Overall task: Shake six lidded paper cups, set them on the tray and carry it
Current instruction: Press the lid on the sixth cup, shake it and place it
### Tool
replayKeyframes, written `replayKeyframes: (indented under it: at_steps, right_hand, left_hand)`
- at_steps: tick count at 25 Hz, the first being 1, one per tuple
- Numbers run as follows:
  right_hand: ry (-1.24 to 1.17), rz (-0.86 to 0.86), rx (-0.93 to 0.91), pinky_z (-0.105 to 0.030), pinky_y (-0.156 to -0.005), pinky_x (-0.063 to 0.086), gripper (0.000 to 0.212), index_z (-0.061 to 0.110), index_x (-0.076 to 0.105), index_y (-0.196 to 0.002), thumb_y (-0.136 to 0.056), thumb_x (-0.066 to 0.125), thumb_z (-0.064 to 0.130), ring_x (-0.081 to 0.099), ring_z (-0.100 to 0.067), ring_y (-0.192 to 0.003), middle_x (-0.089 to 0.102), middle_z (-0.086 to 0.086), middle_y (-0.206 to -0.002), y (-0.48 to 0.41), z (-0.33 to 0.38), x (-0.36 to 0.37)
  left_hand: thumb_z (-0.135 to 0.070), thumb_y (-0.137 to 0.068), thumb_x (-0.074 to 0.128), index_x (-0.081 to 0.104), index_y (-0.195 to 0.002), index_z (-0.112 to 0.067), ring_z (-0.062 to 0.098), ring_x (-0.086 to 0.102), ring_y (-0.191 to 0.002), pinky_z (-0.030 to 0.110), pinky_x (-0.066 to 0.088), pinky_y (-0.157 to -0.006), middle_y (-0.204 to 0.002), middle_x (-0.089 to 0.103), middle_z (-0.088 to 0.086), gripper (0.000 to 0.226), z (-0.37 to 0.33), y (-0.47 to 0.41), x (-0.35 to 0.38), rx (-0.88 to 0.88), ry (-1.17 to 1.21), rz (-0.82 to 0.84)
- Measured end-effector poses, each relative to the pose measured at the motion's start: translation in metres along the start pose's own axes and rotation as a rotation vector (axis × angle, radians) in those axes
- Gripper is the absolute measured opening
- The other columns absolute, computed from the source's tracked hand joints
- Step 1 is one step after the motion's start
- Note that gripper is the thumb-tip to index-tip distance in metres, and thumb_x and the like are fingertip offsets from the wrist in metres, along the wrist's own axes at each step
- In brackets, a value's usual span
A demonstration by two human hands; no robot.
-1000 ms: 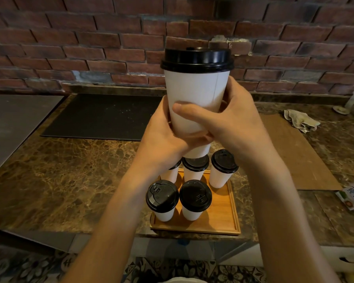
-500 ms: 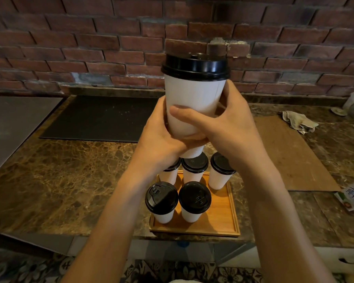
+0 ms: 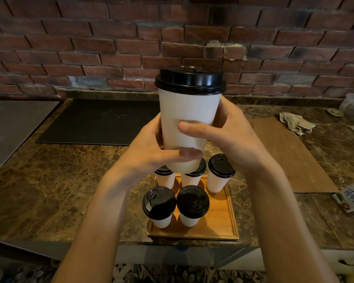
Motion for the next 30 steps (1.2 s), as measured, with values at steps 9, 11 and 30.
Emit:
replayKeyframes:
  at_steps: [9,11,30]
  right_hand:
    - [0.189,-0.159,-0.019,-0.031,-0.085,0.058,0.070,0.023,0.050,-0.130,-0.070,0.083,0.041,0.060,-0.005,-0.107,0.061,0.009,-0.117,-0.002,0.016,0.003]
    - [0.226,-0.215,-0.014,-0.031,-0.086,0.057,0.073,0.024,0.048,-0.132,-0.070,0.084,0.041,0.058,-0.004,-0.107,0.060,0.010,-0.118,-0.002,0.017,0.003]
    - [0.185,-0.243,-0.057,-0.031,-0.085,0.058,0.068,0.027,0.051,-0.128,-0.070,0.084,0.040,0.060,-0.002,-0.106,0.062,0.012,-0.117,-0.008,0.011,-0.008]
  left_hand:
    - [-0.019,-0.057,0.083,0.048,-0.110,-0.040,-0.010,0.060,-0.099,0.005,0.048,-0.069,-0.099,0.064,-0.033,0.066,-0.004,-0.009,0.001,0.061,-0.066,-0.172]
    - [-0.020,-0.059,0.082,0.046,-0.111,-0.042,-0.012,0.059,-0.101,0.004,0.047,-0.072,-0.101,0.063,-0.035,0.067,-0.007,-0.011,0.004,0.091,-0.094,-0.211]
    - [-0.020,-0.064,0.078,0.046,-0.110,-0.050,-0.012,0.058,-0.099,0.004,0.047,-0.071,-0.100,0.061,-0.035,0.064,-0.007,-0.019,0.001,0.056,-0.121,-0.171]
Point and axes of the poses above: each hand's wrist, its own y-axis away from the middle knuckle, its own x-axis out of the palm, z = x × y, the point moved 4 cm from there along -y, towards the middle knuckle
